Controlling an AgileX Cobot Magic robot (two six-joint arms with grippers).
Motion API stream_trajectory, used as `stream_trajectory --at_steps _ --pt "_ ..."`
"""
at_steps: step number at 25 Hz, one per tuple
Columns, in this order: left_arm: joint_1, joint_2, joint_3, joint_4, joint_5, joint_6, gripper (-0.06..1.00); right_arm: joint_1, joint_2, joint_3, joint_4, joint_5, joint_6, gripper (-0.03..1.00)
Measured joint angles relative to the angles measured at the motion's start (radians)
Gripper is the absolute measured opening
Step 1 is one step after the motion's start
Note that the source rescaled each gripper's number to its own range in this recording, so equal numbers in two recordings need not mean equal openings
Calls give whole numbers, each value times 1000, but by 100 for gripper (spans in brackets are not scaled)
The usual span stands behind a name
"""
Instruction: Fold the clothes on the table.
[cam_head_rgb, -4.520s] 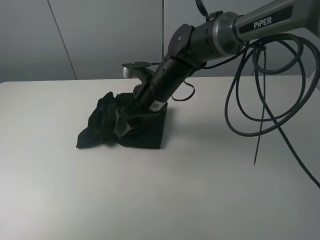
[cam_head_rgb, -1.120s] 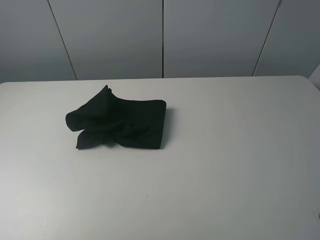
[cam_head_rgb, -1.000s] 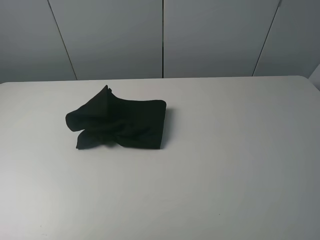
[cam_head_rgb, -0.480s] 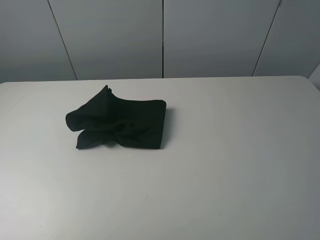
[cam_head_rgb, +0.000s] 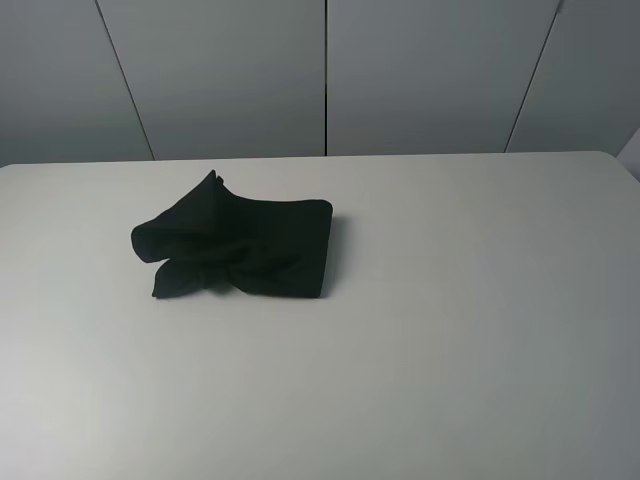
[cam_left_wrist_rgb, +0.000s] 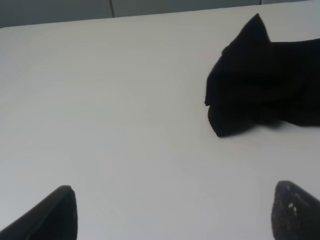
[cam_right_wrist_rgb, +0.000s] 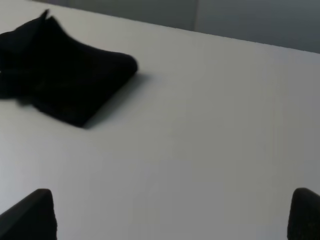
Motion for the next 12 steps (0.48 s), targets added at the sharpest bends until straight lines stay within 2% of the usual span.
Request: stream_trajectory --at_steps 3,5,12 --pt "51 0 0 0 0 0 100 -127 -2 0 -4 0 9 100" --pt "85 0 0 0 0 0 100 -179 -2 0 -7 0 11 100" --pt "94 0 0 0 0 0 100 -192 -2 0 -7 0 15 100"
